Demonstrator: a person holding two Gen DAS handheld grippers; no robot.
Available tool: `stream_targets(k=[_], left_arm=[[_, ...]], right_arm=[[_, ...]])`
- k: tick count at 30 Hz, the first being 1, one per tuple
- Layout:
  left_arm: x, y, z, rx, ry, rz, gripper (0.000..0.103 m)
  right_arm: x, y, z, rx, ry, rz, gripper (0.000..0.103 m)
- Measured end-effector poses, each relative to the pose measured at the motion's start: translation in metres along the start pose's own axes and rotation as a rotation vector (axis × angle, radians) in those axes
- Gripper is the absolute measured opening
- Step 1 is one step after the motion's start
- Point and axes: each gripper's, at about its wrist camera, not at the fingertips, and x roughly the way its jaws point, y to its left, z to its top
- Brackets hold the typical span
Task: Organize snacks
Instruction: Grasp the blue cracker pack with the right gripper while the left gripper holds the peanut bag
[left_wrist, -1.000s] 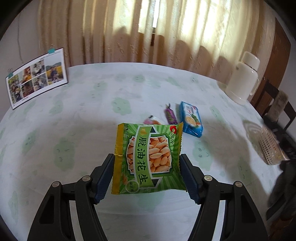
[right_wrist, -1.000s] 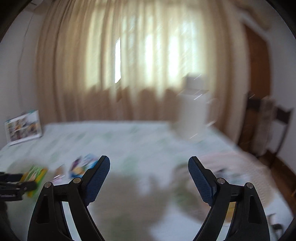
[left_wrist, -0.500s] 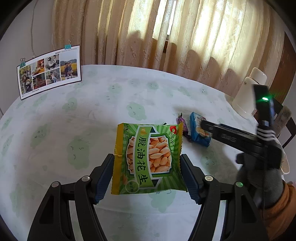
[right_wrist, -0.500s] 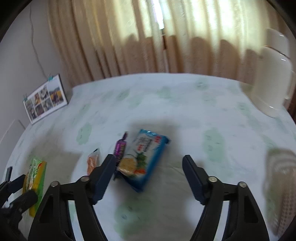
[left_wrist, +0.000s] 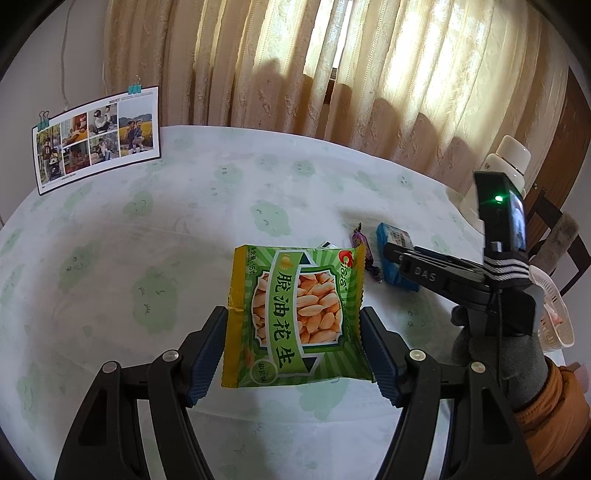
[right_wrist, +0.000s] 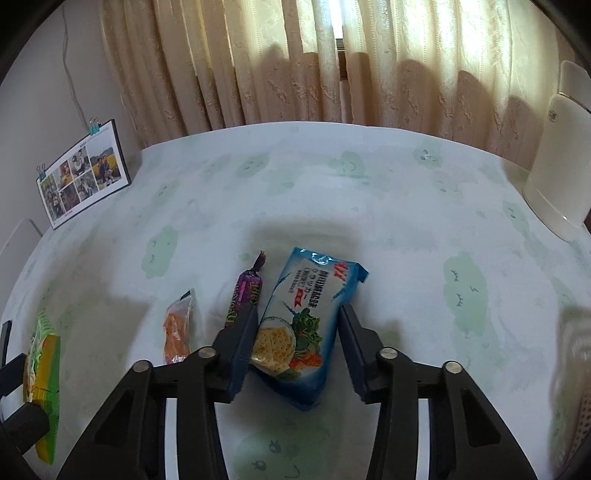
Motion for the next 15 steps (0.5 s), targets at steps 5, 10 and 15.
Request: stream_targets(k=[5,10,15], left_arm=[[0.0,0.0,0.0,0.004,0.001,0.001,0.067],[0.002,-0.004,-0.002,0.012,0.003,-0.002,0.067],[0.004,-0.006,-0.003,0.017,0.009,-0.002,0.067]], right_arm=[[-0.02,-0.007,-0.008,0.022,-0.039,0.003,0.043],[-0.043,-0.014,-0.012,0.045,-0.09,-0.007,0.029],[-0.045,-0.027,-0.016,0.088,-0.08,0.002,0.03]])
